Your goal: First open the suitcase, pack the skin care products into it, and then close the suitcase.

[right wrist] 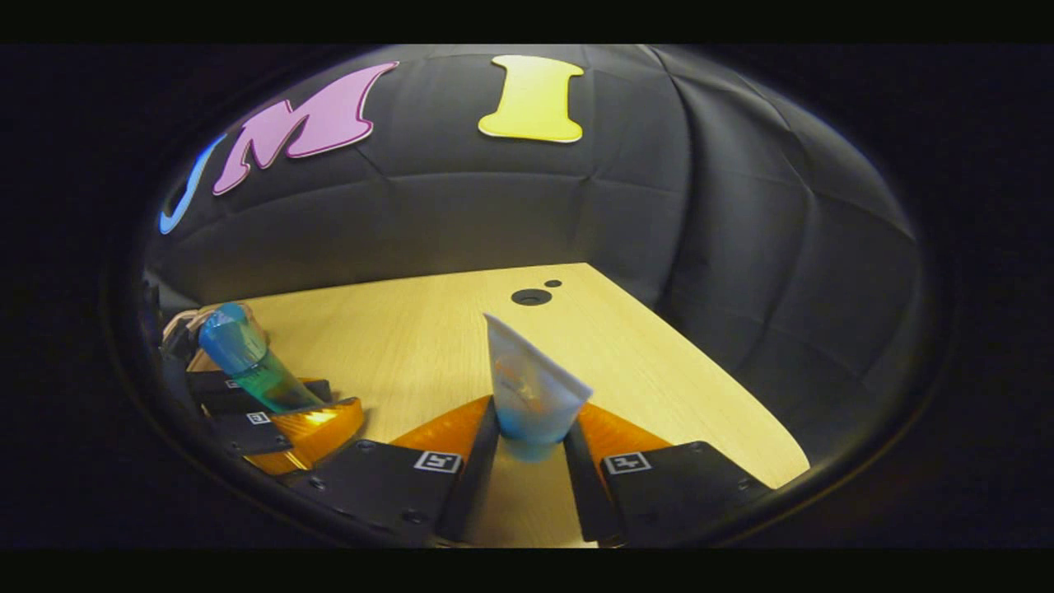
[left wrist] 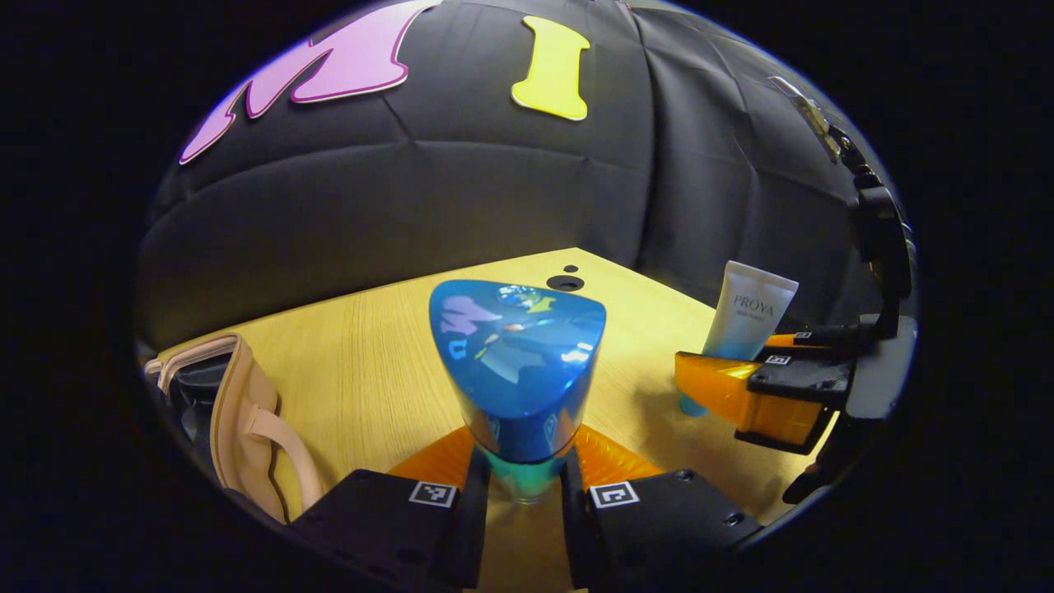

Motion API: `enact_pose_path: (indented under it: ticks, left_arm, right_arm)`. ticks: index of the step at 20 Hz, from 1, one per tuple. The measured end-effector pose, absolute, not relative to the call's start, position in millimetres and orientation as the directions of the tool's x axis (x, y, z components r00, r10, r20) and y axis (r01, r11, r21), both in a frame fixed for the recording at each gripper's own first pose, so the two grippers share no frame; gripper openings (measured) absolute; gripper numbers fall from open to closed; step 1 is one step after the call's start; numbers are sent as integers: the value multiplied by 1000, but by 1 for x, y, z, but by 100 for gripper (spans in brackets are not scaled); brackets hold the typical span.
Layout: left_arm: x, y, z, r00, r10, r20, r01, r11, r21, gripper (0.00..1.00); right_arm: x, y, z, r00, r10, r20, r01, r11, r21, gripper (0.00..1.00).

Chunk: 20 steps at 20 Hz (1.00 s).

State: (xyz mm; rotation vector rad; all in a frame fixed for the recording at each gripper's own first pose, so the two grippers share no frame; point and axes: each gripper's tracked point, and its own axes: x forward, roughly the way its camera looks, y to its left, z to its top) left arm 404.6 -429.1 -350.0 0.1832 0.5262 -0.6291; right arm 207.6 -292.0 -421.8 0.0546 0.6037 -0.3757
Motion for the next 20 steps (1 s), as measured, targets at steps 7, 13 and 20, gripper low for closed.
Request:
enact_pose_path:
  ticks: [7, 13, 20]
  left_arm:
    - [394, -416, -349, 701, -497, -512, 565, 825, -28, 44]
    - [394, -393, -302, 748, -485, -453, 535, 845, -22, 44]
    - [403, -296, -224, 828, -398, -395, 433, 901, 0, 44]
  right_arm:
    - [209, -264, -412, 806, -232, -545, 239, 969, -59, 34]
    - [218, -241, -365, 860, -199, -470, 222, 975, -7, 33]
    - [227, -170, -286, 928, -80, -363, 93, 996, 19, 33]
